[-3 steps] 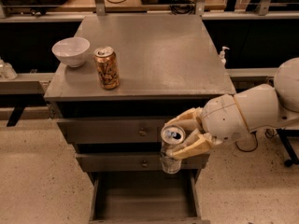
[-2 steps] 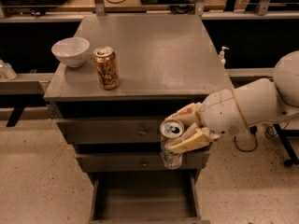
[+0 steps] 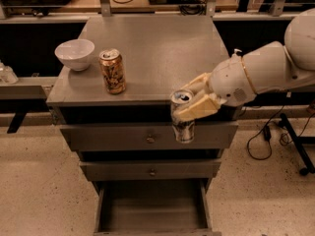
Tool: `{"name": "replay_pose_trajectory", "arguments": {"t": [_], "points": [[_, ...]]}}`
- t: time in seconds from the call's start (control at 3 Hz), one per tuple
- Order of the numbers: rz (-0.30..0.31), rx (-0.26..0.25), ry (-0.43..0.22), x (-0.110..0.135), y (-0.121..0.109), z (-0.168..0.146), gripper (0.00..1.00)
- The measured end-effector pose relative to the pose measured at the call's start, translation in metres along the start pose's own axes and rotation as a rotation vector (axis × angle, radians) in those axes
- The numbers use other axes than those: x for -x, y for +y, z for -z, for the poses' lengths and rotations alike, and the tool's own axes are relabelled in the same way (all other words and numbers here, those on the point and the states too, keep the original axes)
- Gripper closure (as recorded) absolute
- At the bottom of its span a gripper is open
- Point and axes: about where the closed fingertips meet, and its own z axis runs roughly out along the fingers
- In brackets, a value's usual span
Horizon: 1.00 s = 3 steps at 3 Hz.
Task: Pick redbull can from bottom drawer and place on counter
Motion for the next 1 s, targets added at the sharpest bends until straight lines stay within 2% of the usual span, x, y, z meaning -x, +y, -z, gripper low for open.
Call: {"name": "replay_pose_trajectory", "arguments": {"t": [0.33, 0.67, 1.0], "points": [[0.010, -0.051, -0.056, 0.012, -0.045, 0.012, 1.00], [0.053, -0.114, -0.106, 0.026, -0.082, 0.029, 1.00], [0.061, -0.180, -0.103, 0.026, -0.101, 0.044, 1.00]]}}
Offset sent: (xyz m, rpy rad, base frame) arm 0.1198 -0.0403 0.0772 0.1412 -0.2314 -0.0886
